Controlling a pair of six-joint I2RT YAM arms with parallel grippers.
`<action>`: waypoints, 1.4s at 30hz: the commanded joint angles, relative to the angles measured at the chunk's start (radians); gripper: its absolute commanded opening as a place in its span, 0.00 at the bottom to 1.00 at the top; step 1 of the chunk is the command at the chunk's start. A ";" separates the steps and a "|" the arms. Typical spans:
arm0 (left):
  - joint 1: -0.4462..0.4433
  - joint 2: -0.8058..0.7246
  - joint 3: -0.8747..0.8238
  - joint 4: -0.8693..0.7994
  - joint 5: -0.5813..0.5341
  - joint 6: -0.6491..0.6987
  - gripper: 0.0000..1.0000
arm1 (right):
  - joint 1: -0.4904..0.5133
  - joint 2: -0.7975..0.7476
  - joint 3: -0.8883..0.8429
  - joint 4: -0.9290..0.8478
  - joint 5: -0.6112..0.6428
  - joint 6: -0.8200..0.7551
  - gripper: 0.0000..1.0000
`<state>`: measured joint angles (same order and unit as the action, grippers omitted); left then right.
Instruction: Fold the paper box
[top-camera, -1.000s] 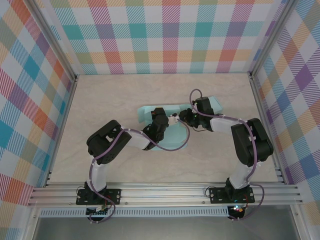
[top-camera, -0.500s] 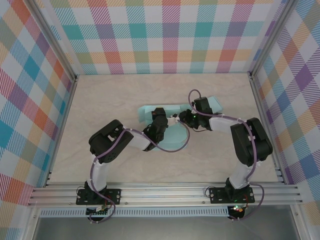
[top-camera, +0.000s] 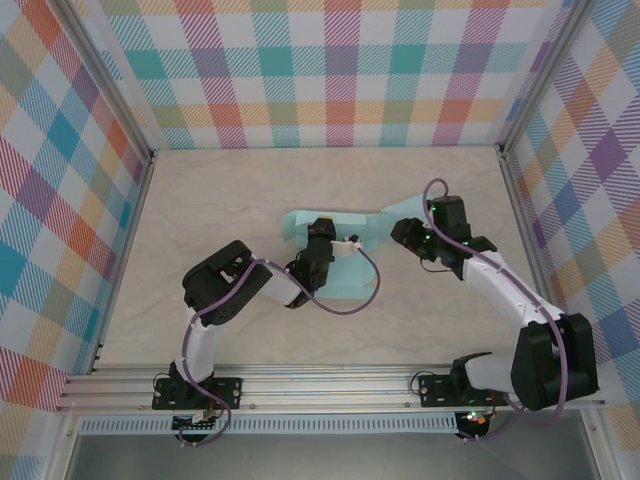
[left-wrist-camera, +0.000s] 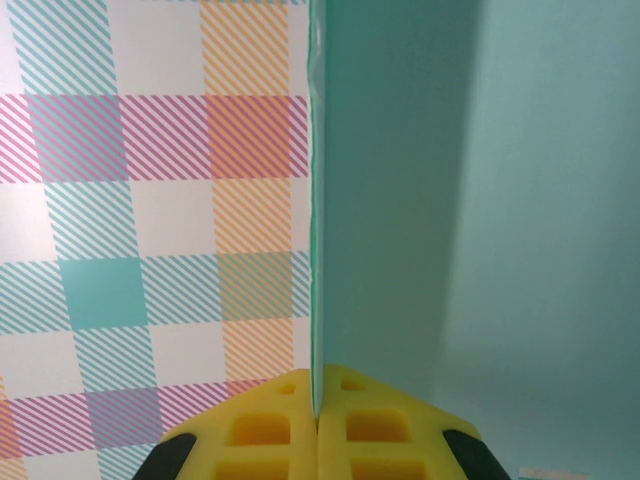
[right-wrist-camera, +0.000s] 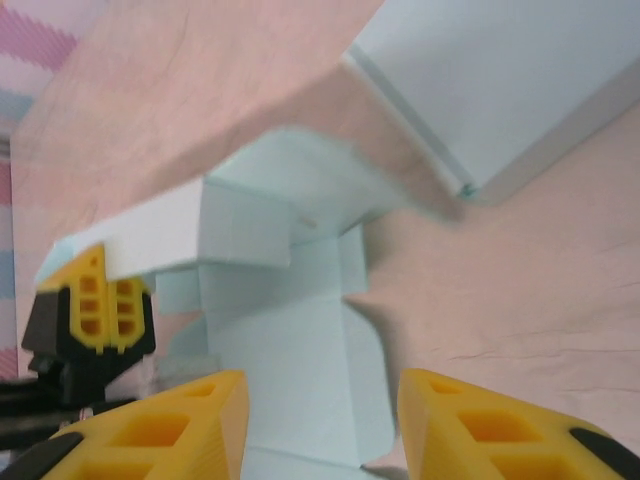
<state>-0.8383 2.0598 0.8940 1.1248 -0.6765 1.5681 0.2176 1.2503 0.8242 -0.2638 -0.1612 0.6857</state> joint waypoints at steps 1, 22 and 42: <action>-0.031 -0.021 -0.022 0.051 0.027 0.012 0.03 | -0.073 -0.019 0.038 -0.073 -0.001 -0.069 0.45; -0.113 0.038 -0.016 0.120 -0.006 0.033 0.03 | -0.158 0.425 0.253 -0.072 -0.168 -0.220 0.39; -0.101 0.089 0.007 0.088 -0.016 0.044 0.02 | -0.156 0.326 0.002 0.070 -0.305 -0.249 0.42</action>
<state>-0.9401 2.1159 0.8906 1.2465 -0.6899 1.6051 0.0528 1.5921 0.8776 -0.1711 -0.4335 0.4625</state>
